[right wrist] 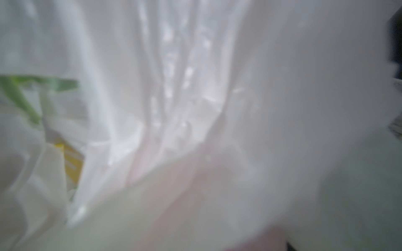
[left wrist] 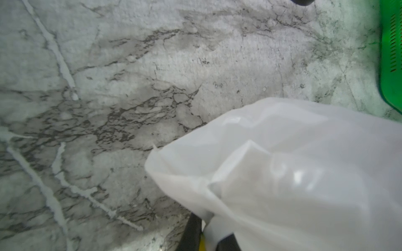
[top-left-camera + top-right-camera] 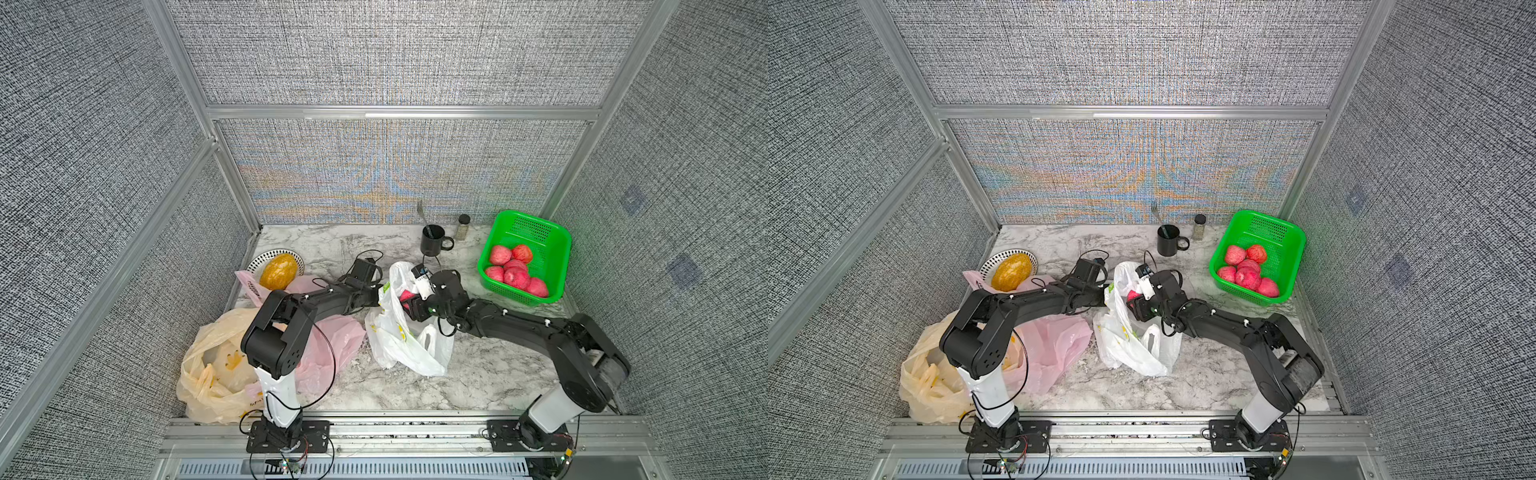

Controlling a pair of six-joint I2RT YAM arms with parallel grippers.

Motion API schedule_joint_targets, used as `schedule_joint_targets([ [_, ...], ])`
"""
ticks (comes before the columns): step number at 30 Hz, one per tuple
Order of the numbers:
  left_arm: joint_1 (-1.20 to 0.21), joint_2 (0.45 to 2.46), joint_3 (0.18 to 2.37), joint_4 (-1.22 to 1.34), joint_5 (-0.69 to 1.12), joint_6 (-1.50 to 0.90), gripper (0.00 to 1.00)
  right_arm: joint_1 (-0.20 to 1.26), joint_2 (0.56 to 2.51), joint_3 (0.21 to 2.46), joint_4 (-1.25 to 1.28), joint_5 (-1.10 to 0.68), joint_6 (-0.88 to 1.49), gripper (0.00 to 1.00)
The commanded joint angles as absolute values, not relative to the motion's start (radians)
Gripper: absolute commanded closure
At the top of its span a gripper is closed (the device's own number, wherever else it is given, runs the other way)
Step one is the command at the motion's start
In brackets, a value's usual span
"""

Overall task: Untie the knot of a plastic bag & take out the apple
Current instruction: Pick up the apple from the plastic bag.

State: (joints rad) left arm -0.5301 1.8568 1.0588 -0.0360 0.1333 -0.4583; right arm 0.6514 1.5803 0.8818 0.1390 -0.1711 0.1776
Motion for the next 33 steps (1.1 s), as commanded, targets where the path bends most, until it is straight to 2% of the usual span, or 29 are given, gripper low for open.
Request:
schedule_joint_targets([
  [1, -0.528, 1.843, 1.060, -0.064, 0.101, -0.432, 0.86, 0.632, 1.537, 0.867, 0.066, -0.285, 0.162, 0.60],
  [4, -0.528, 1.839, 1.064, -0.071, 0.087, -0.418, 0.87, 0.623, 1.516, 0.856, -0.011, -0.359, 0.148, 0.60],
  [10, -0.526, 1.822, 1.069, -0.093, 0.037, -0.381, 0.87, 0.611, 1.446, 0.775, -0.139, -0.369, 0.145, 0.59],
  [18, -0.522, 1.804, 1.072, -0.107, 0.007, -0.342, 0.86, 0.550, 1.299, 0.682, -0.140, -0.554, 0.161, 0.55],
  [23, -0.520, 1.776, 1.061, -0.116, -0.020, -0.321, 0.86, 0.537, 1.247, 0.658, -0.184, -0.517, 0.218, 0.55],
  [25, -0.520, 1.741, 1.040, -0.098, -0.023, -0.319, 0.86, 0.506, 1.217, 0.621, -0.161, -0.573, 0.250, 0.53],
  [28, -0.523, 1.679, 1.029, -0.086, 0.011, -0.299, 0.80, 0.468, 1.206, 0.569, -0.108, -0.635, 0.304, 0.51],
  [33, -0.572, 1.533, 1.008, -0.075, 0.052, -0.246, 0.64, 0.444, 1.320, 0.575, -0.136, -0.592, 0.333, 0.51],
])
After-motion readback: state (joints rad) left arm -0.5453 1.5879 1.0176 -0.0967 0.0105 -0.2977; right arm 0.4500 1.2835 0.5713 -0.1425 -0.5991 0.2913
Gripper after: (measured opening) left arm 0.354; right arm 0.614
